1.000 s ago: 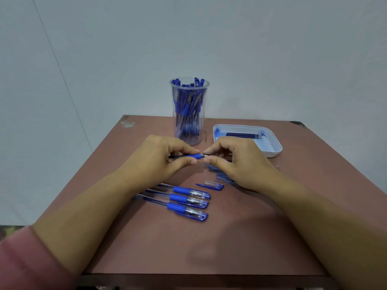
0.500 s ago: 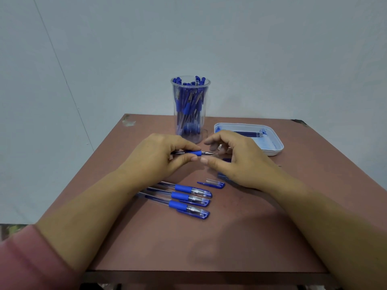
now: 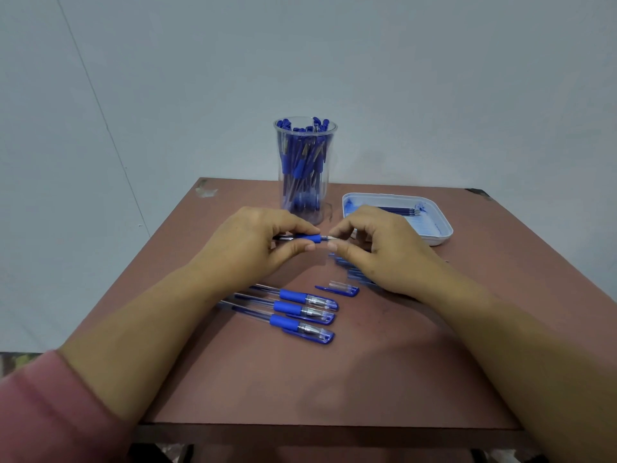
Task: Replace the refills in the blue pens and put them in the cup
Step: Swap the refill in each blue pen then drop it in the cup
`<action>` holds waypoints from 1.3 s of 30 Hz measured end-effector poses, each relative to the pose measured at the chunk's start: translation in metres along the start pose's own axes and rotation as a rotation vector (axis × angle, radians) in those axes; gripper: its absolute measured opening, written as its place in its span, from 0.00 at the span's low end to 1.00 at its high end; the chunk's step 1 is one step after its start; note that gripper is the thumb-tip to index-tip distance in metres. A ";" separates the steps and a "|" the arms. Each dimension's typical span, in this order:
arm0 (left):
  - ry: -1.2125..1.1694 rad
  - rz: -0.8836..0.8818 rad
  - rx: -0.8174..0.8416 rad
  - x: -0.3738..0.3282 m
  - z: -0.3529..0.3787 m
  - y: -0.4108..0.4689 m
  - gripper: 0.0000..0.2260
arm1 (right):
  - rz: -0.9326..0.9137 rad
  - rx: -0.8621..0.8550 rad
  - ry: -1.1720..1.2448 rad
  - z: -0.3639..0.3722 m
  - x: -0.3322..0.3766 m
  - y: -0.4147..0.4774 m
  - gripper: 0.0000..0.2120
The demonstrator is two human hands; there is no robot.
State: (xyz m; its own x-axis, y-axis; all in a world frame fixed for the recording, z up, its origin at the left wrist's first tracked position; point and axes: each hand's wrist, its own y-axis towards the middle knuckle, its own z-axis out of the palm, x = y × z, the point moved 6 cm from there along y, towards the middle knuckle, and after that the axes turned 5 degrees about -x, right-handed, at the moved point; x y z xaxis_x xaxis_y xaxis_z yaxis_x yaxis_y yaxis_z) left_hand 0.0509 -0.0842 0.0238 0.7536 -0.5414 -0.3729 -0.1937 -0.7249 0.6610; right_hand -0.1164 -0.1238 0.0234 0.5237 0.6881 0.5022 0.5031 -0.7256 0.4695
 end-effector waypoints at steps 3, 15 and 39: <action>-0.004 0.001 -0.006 0.000 -0.001 0.001 0.14 | 0.038 -0.013 0.046 -0.002 -0.003 -0.001 0.15; -0.001 0.034 -0.011 -0.001 0.000 0.001 0.13 | 0.059 0.020 0.090 0.001 -0.001 -0.001 0.08; 0.097 -0.091 -0.001 0.020 -0.004 0.003 0.09 | -0.189 0.289 -0.268 0.020 0.005 -0.001 0.10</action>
State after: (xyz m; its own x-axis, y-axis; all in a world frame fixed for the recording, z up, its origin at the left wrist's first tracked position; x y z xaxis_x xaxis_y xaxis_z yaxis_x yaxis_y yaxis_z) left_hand 0.0679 -0.0955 0.0206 0.8251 -0.4294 -0.3671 -0.1206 -0.7687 0.6281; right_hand -0.1006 -0.1198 0.0112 0.5449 0.8136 0.2030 0.7589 -0.5815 0.2933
